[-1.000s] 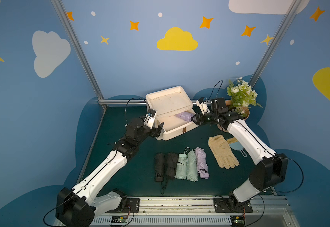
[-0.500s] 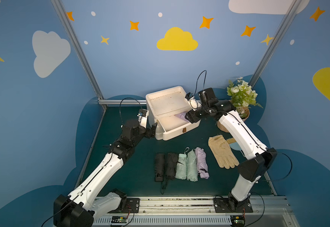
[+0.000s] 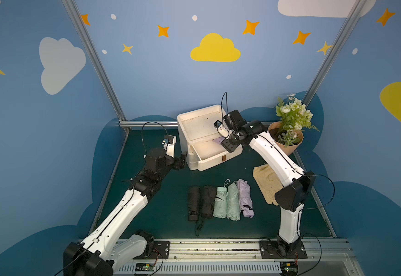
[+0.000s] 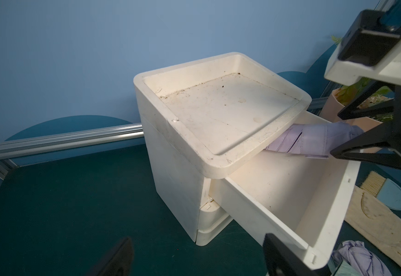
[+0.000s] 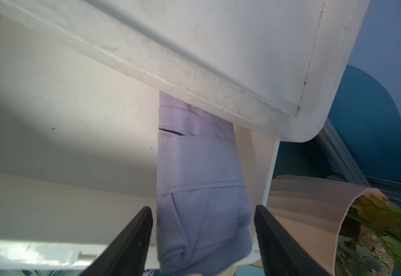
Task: Place the umbrella in the drawer by color
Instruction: Adjust the umbrella in the drawer.
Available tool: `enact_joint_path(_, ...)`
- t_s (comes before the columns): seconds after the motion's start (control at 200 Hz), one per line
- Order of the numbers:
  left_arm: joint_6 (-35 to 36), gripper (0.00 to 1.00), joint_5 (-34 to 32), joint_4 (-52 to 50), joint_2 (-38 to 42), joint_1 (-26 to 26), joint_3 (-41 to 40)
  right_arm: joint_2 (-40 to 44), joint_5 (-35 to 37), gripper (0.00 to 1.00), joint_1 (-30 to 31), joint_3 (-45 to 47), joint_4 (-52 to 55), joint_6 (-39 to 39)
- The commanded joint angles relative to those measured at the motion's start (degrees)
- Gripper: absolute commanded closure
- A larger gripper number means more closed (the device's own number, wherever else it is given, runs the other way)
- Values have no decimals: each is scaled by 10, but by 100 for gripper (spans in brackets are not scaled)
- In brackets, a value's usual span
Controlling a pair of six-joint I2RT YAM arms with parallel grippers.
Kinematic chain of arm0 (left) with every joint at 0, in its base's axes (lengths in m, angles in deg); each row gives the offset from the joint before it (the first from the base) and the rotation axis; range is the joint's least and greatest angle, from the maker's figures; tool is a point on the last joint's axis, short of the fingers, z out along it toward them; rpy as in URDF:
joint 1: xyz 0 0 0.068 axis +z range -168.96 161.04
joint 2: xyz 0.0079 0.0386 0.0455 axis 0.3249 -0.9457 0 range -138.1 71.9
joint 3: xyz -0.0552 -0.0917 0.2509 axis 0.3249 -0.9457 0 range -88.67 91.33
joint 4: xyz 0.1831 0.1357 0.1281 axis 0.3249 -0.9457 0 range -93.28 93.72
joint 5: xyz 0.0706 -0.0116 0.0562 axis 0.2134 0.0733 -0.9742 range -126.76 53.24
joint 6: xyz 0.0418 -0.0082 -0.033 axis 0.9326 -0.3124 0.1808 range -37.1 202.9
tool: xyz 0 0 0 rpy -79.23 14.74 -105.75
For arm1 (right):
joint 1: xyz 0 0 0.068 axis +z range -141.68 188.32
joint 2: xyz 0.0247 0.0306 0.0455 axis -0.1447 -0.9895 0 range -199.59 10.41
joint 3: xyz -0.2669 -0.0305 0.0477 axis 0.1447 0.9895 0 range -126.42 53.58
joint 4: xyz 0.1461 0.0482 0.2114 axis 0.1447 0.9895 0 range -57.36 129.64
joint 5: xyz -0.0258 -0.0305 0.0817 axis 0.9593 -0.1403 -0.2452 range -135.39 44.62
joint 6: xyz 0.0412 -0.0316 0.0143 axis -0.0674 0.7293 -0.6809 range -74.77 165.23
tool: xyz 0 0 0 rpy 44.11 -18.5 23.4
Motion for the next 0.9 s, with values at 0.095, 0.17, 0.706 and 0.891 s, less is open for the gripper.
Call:
enact_joint_path(0.095,-4,12,1,-4,11,7,-7,-39,50,37,12,-45,71,34)
enact_joint_path(0.17,-5,12,3,-3,12,9,-7,-44,70,50,16,-48,72,40)
enact_joint_path(0.706,-2,11,5,1,20,9,-4,-8,76,100,21,-52,50,124)
enact_joint_path(0.891,-4,11,3,2,22,10,-6,48,14,100,26,1,9,188)
